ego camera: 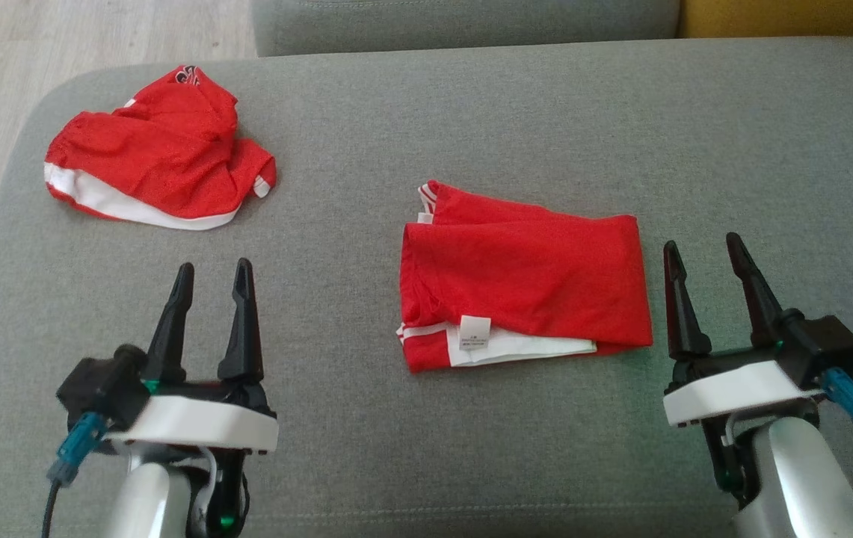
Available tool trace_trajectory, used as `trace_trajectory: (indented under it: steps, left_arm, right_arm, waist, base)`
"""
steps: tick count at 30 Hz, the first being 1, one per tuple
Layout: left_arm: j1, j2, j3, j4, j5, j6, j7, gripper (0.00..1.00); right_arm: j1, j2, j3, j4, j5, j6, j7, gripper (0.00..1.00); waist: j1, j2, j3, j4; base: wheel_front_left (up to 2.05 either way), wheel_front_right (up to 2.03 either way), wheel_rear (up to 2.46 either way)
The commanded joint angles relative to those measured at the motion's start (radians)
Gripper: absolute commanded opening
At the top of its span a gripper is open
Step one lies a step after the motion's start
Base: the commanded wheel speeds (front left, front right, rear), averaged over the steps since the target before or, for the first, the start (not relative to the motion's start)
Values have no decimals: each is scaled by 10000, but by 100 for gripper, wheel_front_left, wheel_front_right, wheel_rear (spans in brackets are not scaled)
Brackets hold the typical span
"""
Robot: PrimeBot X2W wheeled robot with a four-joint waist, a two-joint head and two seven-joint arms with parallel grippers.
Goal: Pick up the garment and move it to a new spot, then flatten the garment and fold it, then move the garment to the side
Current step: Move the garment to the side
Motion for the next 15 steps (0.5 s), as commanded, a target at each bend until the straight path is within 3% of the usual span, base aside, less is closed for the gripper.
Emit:
trace_trajectory:
  steps: [1, 15]
  left_arm:
    - [-309, 67, 295, -310, 20, 10, -51, 100]
    - [-394, 66, 151, -231, 358, -11, -51, 100]
  right_arm:
    - [-76, 21, 172, -347, 54, 65, 36, 100]
    - [-130, 22, 8, -92, 111, 65, 376, 100]
  waist:
    - [0, 0, 2, 5]
    - [0, 0, 206, 67]
  base:
    - [0, 0, 0]
    - [0, 0, 0]
